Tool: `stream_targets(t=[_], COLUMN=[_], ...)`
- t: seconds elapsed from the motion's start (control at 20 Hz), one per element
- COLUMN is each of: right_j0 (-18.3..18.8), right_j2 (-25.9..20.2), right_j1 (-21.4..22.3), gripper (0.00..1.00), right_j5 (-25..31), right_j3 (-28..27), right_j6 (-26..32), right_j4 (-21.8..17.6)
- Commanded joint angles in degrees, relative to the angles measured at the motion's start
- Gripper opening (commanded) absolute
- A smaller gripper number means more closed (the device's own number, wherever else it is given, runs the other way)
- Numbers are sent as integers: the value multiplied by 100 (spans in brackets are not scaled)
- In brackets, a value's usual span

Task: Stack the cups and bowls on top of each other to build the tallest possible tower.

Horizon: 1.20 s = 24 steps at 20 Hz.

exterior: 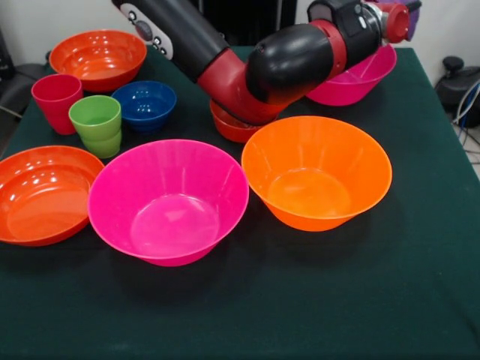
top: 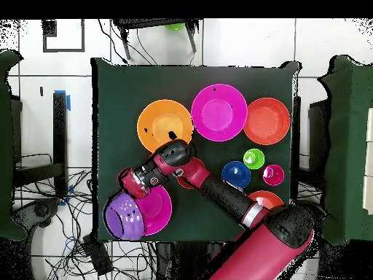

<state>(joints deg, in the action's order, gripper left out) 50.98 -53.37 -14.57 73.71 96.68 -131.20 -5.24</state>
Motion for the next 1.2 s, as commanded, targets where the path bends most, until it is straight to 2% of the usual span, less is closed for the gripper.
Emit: stream_targets(t=[0.05,0.45,0.75,1.2], right_j0=[-292,-270,-241,-375], right_j2=[497,658,720,715], right_j1=[-112,-300,-413,-558], gripper=[0,0,0,0], right_j5=[645,482,92,-182], right_j3=[-949,-1130,-1088,-1210], right_j6=[495,811,988,1157], right_j4=[385,222,41,-43])
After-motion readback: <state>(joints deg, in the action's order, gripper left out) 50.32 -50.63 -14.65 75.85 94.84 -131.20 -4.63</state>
